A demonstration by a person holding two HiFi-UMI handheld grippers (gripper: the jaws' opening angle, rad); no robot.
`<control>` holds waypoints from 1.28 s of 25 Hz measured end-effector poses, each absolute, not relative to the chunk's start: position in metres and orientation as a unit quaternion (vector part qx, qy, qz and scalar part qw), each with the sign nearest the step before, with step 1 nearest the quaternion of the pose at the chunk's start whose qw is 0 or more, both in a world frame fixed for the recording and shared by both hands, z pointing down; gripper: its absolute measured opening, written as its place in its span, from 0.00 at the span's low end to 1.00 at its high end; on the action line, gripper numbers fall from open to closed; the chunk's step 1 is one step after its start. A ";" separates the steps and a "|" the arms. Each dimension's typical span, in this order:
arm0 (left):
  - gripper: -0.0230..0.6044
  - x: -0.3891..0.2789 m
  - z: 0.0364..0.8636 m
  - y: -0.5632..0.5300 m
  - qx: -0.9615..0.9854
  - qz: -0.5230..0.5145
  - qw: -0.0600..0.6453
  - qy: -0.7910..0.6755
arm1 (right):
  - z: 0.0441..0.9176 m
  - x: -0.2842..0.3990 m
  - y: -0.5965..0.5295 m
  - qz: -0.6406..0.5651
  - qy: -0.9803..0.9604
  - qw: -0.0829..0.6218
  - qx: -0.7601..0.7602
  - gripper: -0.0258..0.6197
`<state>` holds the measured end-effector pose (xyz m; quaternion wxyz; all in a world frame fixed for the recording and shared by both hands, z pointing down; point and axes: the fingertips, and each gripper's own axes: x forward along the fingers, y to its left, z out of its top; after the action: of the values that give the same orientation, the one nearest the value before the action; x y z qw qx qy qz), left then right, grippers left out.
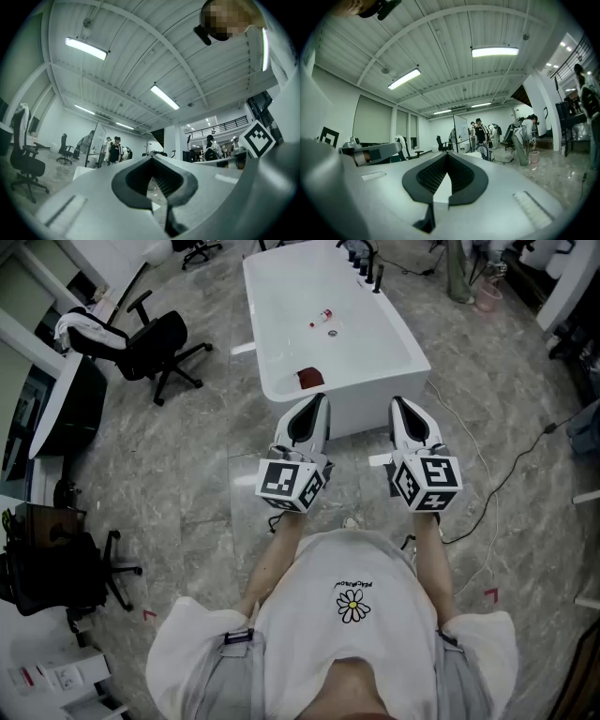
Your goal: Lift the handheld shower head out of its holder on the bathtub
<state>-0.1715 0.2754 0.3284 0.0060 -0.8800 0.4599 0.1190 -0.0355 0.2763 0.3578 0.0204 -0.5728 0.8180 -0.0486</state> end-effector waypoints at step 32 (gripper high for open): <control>0.04 -0.195 0.353 0.265 -0.876 0.099 -0.019 0.471 | 0.377 -0.038 0.291 -0.095 0.826 0.055 -0.552 0.08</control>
<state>-0.1949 0.2650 0.3530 -0.0193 -0.8763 0.4710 0.0989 -0.0377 0.2910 0.3768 0.0546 -0.5523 0.8265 -0.0946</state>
